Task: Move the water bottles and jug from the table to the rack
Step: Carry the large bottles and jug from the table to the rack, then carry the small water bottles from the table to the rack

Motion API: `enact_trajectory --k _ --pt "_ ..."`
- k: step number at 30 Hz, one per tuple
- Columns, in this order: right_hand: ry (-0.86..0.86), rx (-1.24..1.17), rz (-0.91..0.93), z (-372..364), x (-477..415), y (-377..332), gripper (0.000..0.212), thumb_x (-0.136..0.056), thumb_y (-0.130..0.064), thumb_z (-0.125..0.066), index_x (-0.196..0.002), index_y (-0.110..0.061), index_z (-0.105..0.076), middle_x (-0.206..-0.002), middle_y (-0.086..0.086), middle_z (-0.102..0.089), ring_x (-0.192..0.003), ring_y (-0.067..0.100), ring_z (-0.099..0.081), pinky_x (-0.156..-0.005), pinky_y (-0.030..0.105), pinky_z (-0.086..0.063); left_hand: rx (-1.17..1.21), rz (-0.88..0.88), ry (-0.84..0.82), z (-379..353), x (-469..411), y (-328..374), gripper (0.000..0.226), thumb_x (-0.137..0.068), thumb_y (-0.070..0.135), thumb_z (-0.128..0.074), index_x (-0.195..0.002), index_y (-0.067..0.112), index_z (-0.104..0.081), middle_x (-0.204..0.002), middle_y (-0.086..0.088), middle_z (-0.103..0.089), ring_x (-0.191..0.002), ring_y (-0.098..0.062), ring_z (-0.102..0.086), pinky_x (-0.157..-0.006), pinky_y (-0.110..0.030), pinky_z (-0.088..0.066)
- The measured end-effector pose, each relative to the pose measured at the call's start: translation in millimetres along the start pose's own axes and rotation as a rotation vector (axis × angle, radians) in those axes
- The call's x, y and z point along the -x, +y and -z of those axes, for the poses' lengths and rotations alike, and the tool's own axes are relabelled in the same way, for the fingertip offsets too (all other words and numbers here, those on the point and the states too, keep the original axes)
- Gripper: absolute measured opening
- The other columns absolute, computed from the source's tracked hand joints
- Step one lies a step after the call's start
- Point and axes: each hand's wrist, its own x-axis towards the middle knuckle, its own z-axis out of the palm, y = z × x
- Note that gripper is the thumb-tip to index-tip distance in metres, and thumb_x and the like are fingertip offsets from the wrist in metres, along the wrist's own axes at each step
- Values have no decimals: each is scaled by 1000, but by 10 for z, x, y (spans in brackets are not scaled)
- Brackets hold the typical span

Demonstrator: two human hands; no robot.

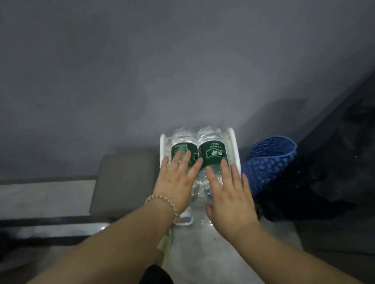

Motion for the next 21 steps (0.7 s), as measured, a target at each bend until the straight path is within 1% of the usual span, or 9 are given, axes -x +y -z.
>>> enact_trajectory --k 3,6,8,11,13,16,18,20,21 --pt "30 38 75 392 316 185 97 -59 -42 -81 -142 -17 -39 -148 22 -32 -135 41 -29 -106 54 -25 110 189 96 198 483 352 83 -92 29 -47 -147 33 14 -158 -2 12 -144 -25 9 -116 -49 5" --pt "25 38 126 715 527 158 95 -67 -42 -76 -147 -20 -28 -153 20 -20 -141 39 -15 -110 54 -15 130 269 172 464 962 484 85 -89 30 -50 -147 32 12 -158 -1 9 -145 -23 7 -116 -49 4" --pt "49 20 176 874 638 42 94 -69 -41 -75 -147 -20 -26 -154 20 -18 -141 39 -14 -110 55 -14 124 320 235 647 1267 480 84 -89 33 -50 -148 32 11 -159 -1 6 -145 -22 5 -115 -47 5" --pt "105 -30 284 1119 861 -322 93 -65 -40 -78 -144 -17 -35 -150 21 -29 -137 41 -26 -107 57 -22 132 431 306 894 1852 419 83 -90 34 -49 -148 31 9 -159 -2 7 -144 -22 6 -115 -46 7" --pt "159 -68 352 1276 1022 -596 92 -64 -36 -79 -143 -16 -37 -149 21 -31 -137 40 -27 -107 57 -21 149 488 351 996 2228 388 83 -90 33 -50 -149 30 7 -159 -3 6 -145 -22 6 -114 -45 9" --pt "242 -101 462 1454 1310 -983 91 -64 -33 -80 -142 -14 -38 -147 22 -34 -136 38 -30 -106 57 -23 137 565 409 1097 2798 354 84 -89 32 -52 -149 30 8 -159 -3 6 -145 -22 7 -111 -43 13" --pt "260 -136 534 1559 1607 -1331 92 -62 -34 -81 -141 -15 -38 -145 22 -37 -134 38 -34 -105 58 -25 108 644 438 1110 3325 316 84 -91 34 -51 -148 31 10 -158 -2 8 -144 -21 9 -112 -43 13" --pt "258 -147 600 1643 1998 -1703 92 -65 -38 -80 -142 -16 -35 -146 20 -36 -135 36 -34 -106 58 -25 101 725 455 1074 3938 292 82 -92 37 -49 -148 31 11 -158 -1 9 -144 -20 11 -112 -44 12" --pt "255 -156 653 1677 2330 -1981 90 -68 -39 -78 -143 -17 -32 -148 20 -33 -136 36 -31 -107 57 -23 95 782 467 1018 4427 297 80 -92 37 -47 -148 30 10 -158 -1 9 -144 -20 11 -113 -44 12"
